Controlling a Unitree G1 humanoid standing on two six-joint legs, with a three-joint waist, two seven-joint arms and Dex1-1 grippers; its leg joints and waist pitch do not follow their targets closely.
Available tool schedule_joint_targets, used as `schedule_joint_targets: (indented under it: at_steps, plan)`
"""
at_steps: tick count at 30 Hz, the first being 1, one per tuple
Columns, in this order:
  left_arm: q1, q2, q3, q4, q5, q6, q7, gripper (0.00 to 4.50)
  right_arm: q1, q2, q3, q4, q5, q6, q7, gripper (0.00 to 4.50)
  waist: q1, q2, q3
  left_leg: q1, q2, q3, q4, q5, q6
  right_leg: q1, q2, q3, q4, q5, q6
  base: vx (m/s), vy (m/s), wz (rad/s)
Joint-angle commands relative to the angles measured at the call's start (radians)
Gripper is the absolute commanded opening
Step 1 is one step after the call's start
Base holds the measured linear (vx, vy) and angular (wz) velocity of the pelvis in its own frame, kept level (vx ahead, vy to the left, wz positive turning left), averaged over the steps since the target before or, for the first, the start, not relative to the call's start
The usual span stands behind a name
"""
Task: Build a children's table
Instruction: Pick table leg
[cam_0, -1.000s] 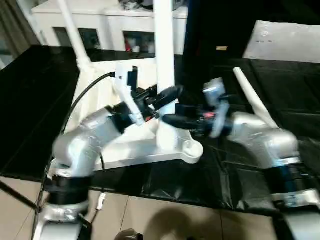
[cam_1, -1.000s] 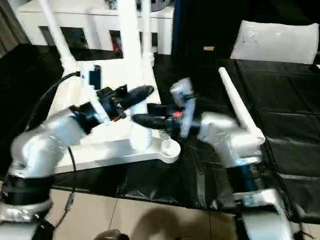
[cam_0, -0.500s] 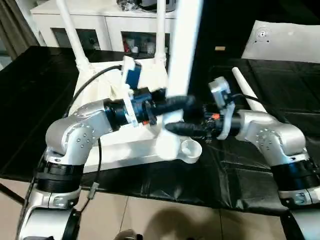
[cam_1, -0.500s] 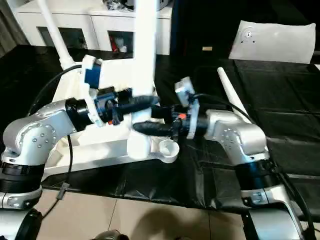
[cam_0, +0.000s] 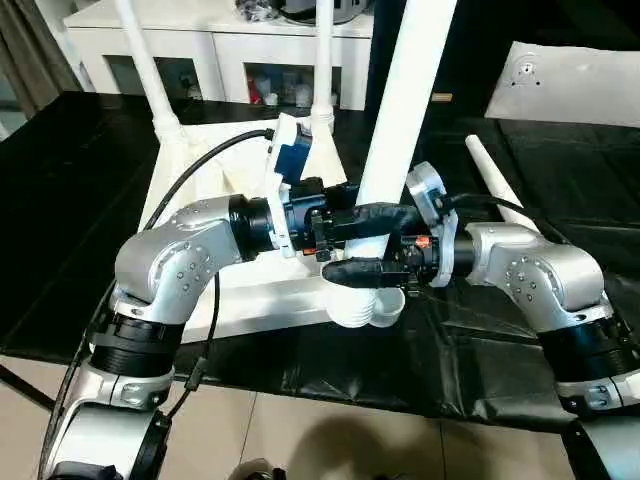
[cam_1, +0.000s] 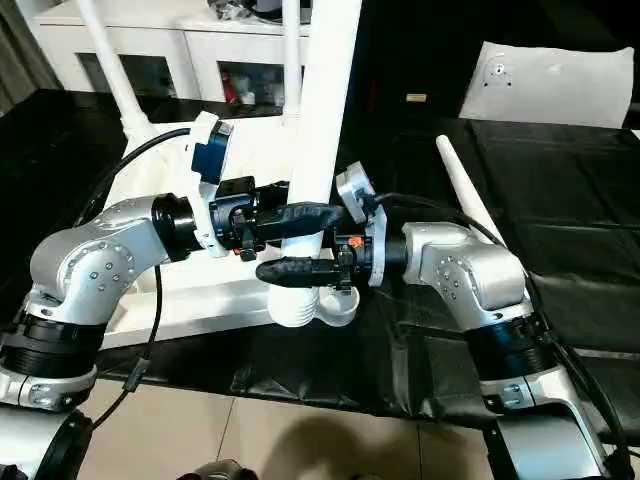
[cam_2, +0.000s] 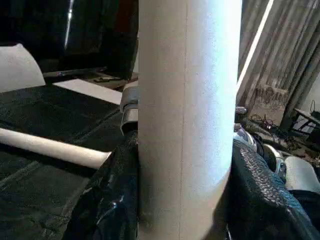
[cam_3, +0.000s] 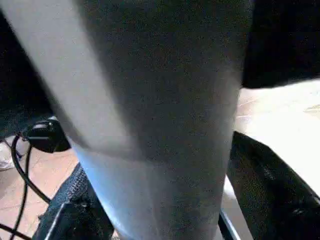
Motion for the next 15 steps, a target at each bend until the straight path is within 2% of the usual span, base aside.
schedule_joint_targets:
  at_steps: [1, 2, 6, 8, 15]
  plan:
    - [-0.024, 0.006, -0.004, -0.001, 0.008, -0.018, -0.02, 1.89, 0.003, -0.015, 0.017, -0.014, -0.019, -0.003, -0.002, 2.82, 0.002, -0.015, -0.077, 0.01, 0.066, -0.029, -0.067, -0.099, 0.043, 0.061, -0.089, 0.067, -0.074, -0.323, -0.105, 0.0, 0.0, 0.0]
    - [-0.024, 0.007, -0.005, 0.001, 0.009, -0.02, -0.02, 1.89, 0.003, -0.016, 0.018, -0.014, -0.021, -0.004, -0.002, 2.61, 0.002, -0.016, -0.077, 0.01, 0.066, -0.028, -0.067, -0.098, 0.044, 0.061, -0.089, 0.067, -0.075, -0.323, -0.104, 0.0, 0.0, 0.0]
    - [-0.026, 0.009, -0.007, 0.007, 0.013, -0.026, -0.024, 1.89, 0.004, -0.017, 0.021, -0.012, -0.026, -0.009, 0.001, 2.38, 0.001, -0.016, -0.077, 0.011, 0.066, -0.029, -0.067, -0.104, 0.042, 0.061, -0.089, 0.067, -0.075, -0.327, -0.104, 0.0, 0.0, 0.0]
    - [-0.027, 0.01, -0.008, 0.01, 0.017, -0.029, -0.026, 1.89, 0.007, -0.019, 0.029, -0.014, -0.037, -0.019, 0.003, 2.09, 0.002, -0.015, -0.078, 0.011, 0.067, -0.029, -0.067, -0.101, 0.041, 0.061, -0.089, 0.067, -0.073, -0.316, -0.109, 0.0, 0.0, 0.0]
    - [-0.027, 0.01, -0.007, 0.011, 0.027, -0.027, -0.03, 1.89, 0.013, -0.027, 0.036, -0.024, -0.041, -0.025, 0.009, 1.96, 0.002, -0.013, -0.078, 0.01, 0.067, -0.029, -0.067, -0.101, 0.044, 0.062, -0.089, 0.067, -0.072, -0.304, -0.118, 0.0, 0.0, 0.0]
